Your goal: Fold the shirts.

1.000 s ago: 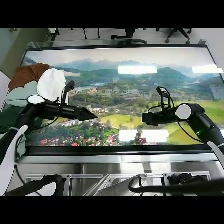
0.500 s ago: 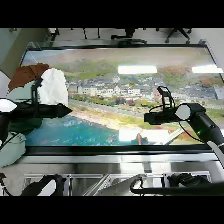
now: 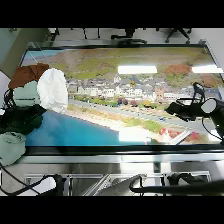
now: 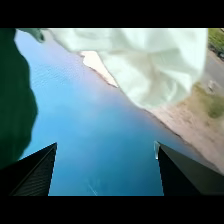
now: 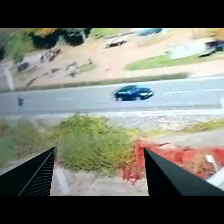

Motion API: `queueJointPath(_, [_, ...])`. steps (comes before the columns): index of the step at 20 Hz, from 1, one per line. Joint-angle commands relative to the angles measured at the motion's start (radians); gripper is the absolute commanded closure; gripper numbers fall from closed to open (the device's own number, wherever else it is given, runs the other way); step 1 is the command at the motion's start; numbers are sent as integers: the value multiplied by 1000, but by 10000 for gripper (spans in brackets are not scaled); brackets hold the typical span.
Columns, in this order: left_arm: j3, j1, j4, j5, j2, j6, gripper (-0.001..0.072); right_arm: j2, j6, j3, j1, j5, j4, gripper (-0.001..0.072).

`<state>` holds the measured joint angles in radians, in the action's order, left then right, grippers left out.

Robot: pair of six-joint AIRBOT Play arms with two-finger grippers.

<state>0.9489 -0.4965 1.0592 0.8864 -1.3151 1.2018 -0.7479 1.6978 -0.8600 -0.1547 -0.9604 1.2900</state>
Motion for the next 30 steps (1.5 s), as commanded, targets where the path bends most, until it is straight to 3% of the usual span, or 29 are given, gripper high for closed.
queueJointPath(1, [26, -2, -3, -174, -149, 5, 26, -18, 0, -1, -121, 31, 0, 100])
queueJointPath(6, [234, 50, -165, -195, -355, 5, 28, -56, 0, -1, -125, 40, 0, 104])
queueJointPath(7, [277, 56, -201, -165, -384, 5, 74, -68, 0, -1, -125, 40, 0, 146])
queueJointPath(8, [316, 63, -220, -133, -404, 4, 236, -80, 0, -1, -125, 40, -1, 145])
queueJointPath(9, [355, 71, -222, -90, -419, 4, 489, -90, 0, -1, -124, 39, -5, 145])
queueJointPath(10, [383, 75, -220, -48, -425, 3, 694, -99, 0, -1, -124, 39, -11, 145])
queueJointPath(12, [435, 89, -222, 34, -423, 3, 692, -109, -8, -1, -124, 37, -11, 147])
queueJointPath(13, [454, 92, -221, 71, -417, 4, 692, -110, -25, -1, -124, 32, -13, 228])
queueJointPath(14, [461, 96, -222, 101, -399, 5, 693, -109, -50, -1, -124, 25, -19, 441])
queueJointPath(15, [461, 103, -222, 119, -373, 13, 694, -106, -66, -1, -124, 15, -19, 565])
queueJointPath(21, [461, 264, -225, 287, -65, 22, 694, -69, -162, -13, -124, -86, -59, 580])
queueJointPath(24, [461, 465, -224, 346, 75, 80, 694, -36, -251, -13, -124, -161, -171, 582])
queueJointPath(26, [461, 627, -220, 341, 126, 91, 694, -11, -307, -13, -124, -218, -232, 625])
queueJointPath(30, [459, 933, -129, 321, 93, 174, 693, 55, -319, -6, -122, -282, -241, 622])
